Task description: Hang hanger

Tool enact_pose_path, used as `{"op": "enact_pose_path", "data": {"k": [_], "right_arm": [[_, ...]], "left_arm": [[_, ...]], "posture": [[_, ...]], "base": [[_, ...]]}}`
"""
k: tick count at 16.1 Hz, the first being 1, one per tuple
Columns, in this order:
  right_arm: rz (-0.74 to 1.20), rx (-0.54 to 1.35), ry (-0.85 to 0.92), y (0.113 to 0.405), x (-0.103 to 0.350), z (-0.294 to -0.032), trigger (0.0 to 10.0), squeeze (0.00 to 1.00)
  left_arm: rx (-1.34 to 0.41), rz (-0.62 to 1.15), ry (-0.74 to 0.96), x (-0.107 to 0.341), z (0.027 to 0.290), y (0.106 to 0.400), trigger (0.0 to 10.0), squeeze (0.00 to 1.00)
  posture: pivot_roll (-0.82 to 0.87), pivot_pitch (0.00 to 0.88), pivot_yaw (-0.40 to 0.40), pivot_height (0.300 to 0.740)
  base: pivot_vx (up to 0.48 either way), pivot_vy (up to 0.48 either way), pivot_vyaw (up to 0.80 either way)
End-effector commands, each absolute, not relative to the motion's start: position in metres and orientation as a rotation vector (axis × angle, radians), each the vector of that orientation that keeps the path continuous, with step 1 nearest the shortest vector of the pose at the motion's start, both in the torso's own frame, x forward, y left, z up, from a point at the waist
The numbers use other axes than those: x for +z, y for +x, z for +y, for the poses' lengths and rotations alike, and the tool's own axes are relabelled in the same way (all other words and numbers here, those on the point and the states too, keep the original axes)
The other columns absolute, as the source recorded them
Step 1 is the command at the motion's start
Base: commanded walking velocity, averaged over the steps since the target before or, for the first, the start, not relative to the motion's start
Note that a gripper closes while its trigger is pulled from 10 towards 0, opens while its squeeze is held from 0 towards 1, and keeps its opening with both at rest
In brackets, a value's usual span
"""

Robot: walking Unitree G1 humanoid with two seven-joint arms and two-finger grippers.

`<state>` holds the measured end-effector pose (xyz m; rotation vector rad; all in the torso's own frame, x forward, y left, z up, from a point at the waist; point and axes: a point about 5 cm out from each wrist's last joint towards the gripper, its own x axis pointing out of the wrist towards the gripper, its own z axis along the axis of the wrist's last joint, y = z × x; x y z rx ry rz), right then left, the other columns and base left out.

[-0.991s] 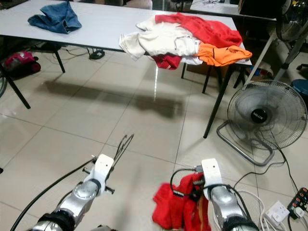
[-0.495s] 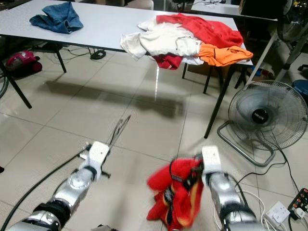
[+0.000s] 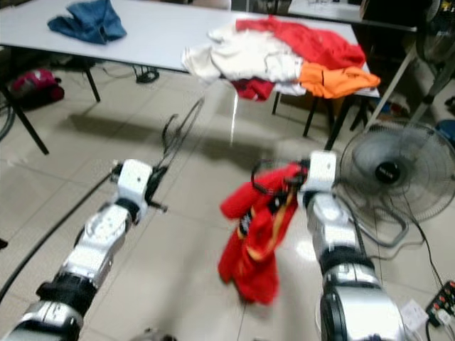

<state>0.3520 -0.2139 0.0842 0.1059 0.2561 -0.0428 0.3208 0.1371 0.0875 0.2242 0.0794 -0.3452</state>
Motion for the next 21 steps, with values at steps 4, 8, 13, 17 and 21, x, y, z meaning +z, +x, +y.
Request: {"op": "enact_pose_path", "data": {"k": [4,8,13,17,21], "right_arm": [[0.179,-0.142,0.169,0.365,0.111,-0.223,0.0,0.0],[0.147,-0.268,0.233,0.368,0.125,-0.243,0.0,0.0],[0.079,-0.339,0.259,0.376,0.146,-0.252,0.0,0.0],[0.098,-0.395,0.243,0.376,0.144,-0.253,0.0,0.0],[0.147,-0.566,0.361,0.365,0.127,-0.268,0.0,0.0]], "left_arm": [[-0.43,0.155,0.246,0.08,0.14,0.306,10.0,0.0],[-0.429,0.237,0.293,0.08,0.166,0.299,10.0,0.0],[-0.597,0.225,0.269,0.106,0.162,0.298,10.0,0.0],[-0.677,0.221,0.265,0.115,0.15,0.295,10.0,0.0],[-0.696,0.243,0.233,0.111,0.141,0.29,10.0,0.0]], "posture": [[-0.03,0.004,-0.031,0.74],[-0.03,0.0,-0.027,0.74],[-0.04,0.0,-0.015,0.74],[-0.04,0.001,-0.015,0.74],[-0.05,0.006,-0.017,0.74]], "base": [[0.0,0.0,0.0],[0.0,0.0,0.0],[0.0,0.0,0.0],[0.0,0.0,0.0],[0.0,0.0,0.0]]}}
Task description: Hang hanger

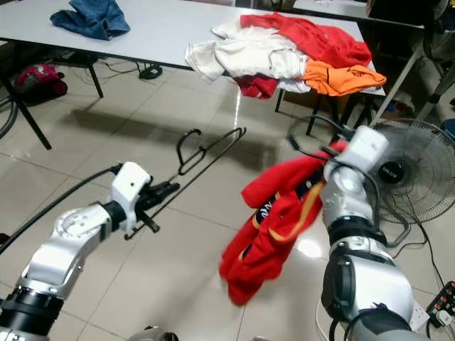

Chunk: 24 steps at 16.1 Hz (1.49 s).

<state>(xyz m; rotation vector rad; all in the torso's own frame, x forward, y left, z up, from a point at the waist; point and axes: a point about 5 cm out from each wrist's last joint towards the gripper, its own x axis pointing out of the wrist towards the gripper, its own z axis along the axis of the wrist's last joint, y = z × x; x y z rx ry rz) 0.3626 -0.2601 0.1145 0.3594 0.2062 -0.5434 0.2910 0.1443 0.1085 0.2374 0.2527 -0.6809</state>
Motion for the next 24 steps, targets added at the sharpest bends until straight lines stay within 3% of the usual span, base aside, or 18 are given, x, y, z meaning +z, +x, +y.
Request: {"op": "enact_pose_path", "data": {"k": [1,6,9,12,13,17,20,24], "right_arm": [[0.166,-0.616,0.417,0.361,0.121,-0.273,0.0,0.0],[0.183,-0.763,0.599,0.351,0.111,-0.287,0.0,0.0],[0.164,-0.702,0.594,0.358,0.118,-0.282,0.0,0.0],[0.166,-0.387,0.397,0.373,0.131,-0.258,0.0,0.0],[0.216,-0.144,0.084,0.374,0.128,-0.249,0.0,0.0],[0.241,0.071,-0.237,0.364,0.129,-0.264,0.0,0.0],[0.232,0.082,-0.365,0.36,0.148,-0.293,0.0,0.0],[0.229,0.162,-0.448,0.357,0.158,-0.301,0.0,0.0]], "left_arm": [[-0.71,0.252,0.226,0.11,0.139,0.288,10.0,0.0],[-0.848,0.29,0.104,0.118,0.13,0.276,10.0,0.0],[-0.91,0.301,0.108,0.118,0.125,0.268,10.0,0.0],[-0.809,0.311,0.162,0.109,0.132,0.277,10.0,0.0],[-0.661,0.313,0.168,0.105,0.142,0.29,10.0,0.0],[-0.62,0.33,0.183,0.095,0.15,0.29,10.0,0.0],[-0.604,0.376,0.259,0.085,0.166,0.293,10.0,0.0],[-0.728,0.384,0.314,0.09,0.17,0.288,10.0,0.0]], "posture": [[-0.05,0.005,-0.018,0.74],[-0.05,0.01,-0.02,0.74],[-0.06,0.01,-0.02,0.74],[-0.06,0.01,-0.026,0.74],[-0.06,0.01,-0.024,0.74],[-0.06,0.007,-0.022,0.74],[-0.06,0.0,-0.014,0.74],[-0.07,0.0,-0.007,0.74]], "base": [[0.0,0.0,0.0],[0.0,0.0,0.0],[0.0,0.0,0.0],[0.0,0.0,0.0],[0.0,0.0,0.0],[0.0,0.0,0.0],[0.0,0.0,0.0],[0.0,0.0,0.0]]}}
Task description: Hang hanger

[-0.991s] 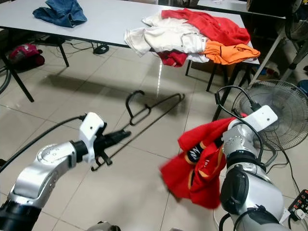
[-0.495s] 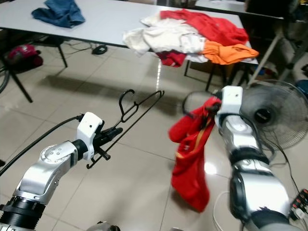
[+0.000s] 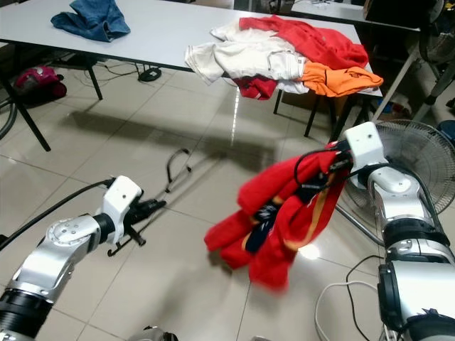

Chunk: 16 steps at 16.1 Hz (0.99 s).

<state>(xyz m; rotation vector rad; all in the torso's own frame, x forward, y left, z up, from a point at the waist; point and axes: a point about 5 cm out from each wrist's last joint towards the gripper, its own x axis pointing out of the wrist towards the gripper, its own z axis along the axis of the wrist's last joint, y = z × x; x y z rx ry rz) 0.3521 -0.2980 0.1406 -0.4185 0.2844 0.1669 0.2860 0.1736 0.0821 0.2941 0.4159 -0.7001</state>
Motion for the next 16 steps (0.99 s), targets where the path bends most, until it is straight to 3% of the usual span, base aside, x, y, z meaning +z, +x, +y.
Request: {"op": "enact_pose_path", "data": {"k": [1,5,7,9,14,16], "right_arm": [[0.228,0.173,-0.452,0.357,0.159,-0.301,0.0,0.0],[0.217,0.21,-0.503,0.36,0.166,-0.299,0.0,0.0],[0.23,0.2,-0.516,0.36,0.165,-0.3,0.0,0.0],[0.269,0.137,-0.426,0.357,0.154,-0.303,0.0,0.0],[0.292,-0.061,-0.213,0.35,0.129,-0.307,0.0,0.0],[0.29,-0.103,-0.155,0.35,0.125,-0.305,0.0,0.0]], "left_arm": [[-0.756,0.379,0.326,0.091,0.17,0.287,10.0,0.0],[-0.914,0.302,0.424,0.12,0.174,0.285,10.0,0.0],[-0.907,0.291,0.462,0.129,0.183,0.288,10.0,0.0],[-0.836,0.275,0.456,0.133,0.185,0.294,10.0,0.0],[-0.999,0.278,0.312,0.129,0.159,0.269,10.0,0.0],[-0.962,0.278,0.318,0.125,0.158,0.271,10.0,0.0]], "posture": [[-0.07,0.0,-0.007,0.74],[-0.07,0.005,-0.004,0.74],[-0.07,0.009,-0.005,0.74],[-0.06,0.015,-0.006,0.74],[-0.06,0.022,-0.007,0.74],[-0.06,0.027,-0.006,0.74]], "base": [[0.0,0.0,0.0],[0.0,0.0,0.0],[0.0,0.0,0.0],[0.0,0.0,0.0],[0.0,0.0,0.0],[0.0,0.0,0.0]]}}
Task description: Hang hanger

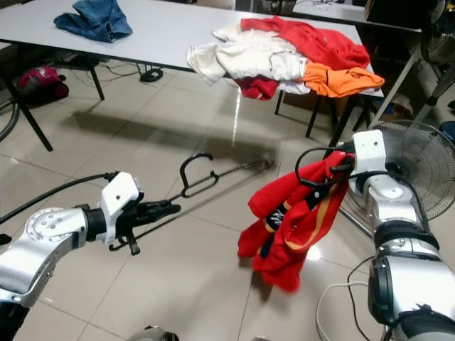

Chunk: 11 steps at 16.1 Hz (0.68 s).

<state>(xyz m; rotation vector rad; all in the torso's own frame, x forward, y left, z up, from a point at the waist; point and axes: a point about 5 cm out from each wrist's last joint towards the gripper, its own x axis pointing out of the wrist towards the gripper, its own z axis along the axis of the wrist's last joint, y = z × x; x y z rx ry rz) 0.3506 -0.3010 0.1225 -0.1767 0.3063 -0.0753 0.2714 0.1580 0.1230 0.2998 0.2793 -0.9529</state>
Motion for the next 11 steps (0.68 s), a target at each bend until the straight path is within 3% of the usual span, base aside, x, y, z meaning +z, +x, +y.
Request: {"op": "enact_pose_path", "data": {"k": [1,2,3,5,9,11], "right_arm": [[0.281,-0.166,-0.081,0.351,0.124,-0.304,0.0,0.0],[0.277,-0.185,-0.057,0.351,0.123,-0.304,0.0,0.0],[0.239,-0.214,-0.046,0.352,0.123,-0.301,0.0,0.0],[0.224,-0.182,-0.048,0.353,0.113,-0.283,0.0,0.0],[0.223,-0.113,0.076,0.352,0.091,-0.246,0.0,0.0],[0.216,-0.099,0.088,0.35,0.085,-0.238,0.0,0.0]], "left_arm": [[-0.782,0.242,0.283,0.121,0.157,0.287,10.0,0.0],[-0.724,0.238,0.265,0.12,0.157,0.292,10.0,0.0],[-0.555,0.233,0.191,0.117,0.16,0.302,10.0,0.0],[-0.274,0.237,0.046,0.107,0.166,0.308,10.0,0.0],[-0.024,0.283,0.1,0.075,0.158,0.297,10.0,0.0],[0.011,0.274,0.124,0.072,0.151,0.296,10.0,0.0]], "posture": [[-0.06,0.028,-0.005,0.74],[-0.06,0.028,-0.005,0.74],[-0.06,0.027,-0.005,0.74],[-0.06,0.027,-0.005,0.74],[-0.07,0.018,0.014,0.74],[-0.08,0.015,0.023,0.74]], "base": [[0.0,0.0,0.0],[0.0,0.0,0.0],[0.0,0.0,0.0],[0.0,0.0,0.72],[0.0,0.0,0.68],[0.0,0.0,0.65]]}}
